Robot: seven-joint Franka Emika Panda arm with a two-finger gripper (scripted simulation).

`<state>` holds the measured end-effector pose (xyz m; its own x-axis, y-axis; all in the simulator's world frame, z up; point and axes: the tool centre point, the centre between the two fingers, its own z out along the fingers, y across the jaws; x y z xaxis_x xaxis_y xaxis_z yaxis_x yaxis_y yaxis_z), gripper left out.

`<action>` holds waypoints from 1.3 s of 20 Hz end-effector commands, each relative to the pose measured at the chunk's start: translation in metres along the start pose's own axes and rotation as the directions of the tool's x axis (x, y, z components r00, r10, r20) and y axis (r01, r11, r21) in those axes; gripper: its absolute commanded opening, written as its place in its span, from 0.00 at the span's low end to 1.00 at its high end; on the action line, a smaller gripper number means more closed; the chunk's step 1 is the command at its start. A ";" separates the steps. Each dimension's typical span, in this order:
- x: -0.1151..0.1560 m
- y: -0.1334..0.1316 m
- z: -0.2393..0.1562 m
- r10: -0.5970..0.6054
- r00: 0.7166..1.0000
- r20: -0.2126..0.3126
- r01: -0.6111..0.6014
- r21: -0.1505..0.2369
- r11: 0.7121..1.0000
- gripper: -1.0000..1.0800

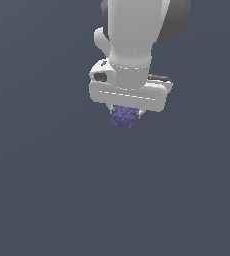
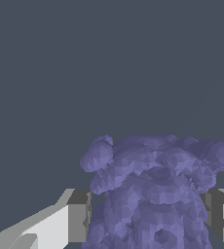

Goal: Pick up the object and move it to a goal position.

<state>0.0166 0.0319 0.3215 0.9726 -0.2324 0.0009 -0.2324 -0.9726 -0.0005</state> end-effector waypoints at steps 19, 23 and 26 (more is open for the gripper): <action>0.038 0.022 -0.143 -0.001 1.000 0.001 0.001 -0.001 1.000 0.00; 0.043 0.025 -0.159 -0.001 1.000 0.001 0.001 -0.001 1.000 0.00; 0.046 0.026 -0.168 -0.001 1.000 0.001 0.001 -0.001 1.000 0.00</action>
<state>0.0538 -0.0032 0.4849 0.9729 -0.2311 0.0004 -0.2311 -0.9729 0.0001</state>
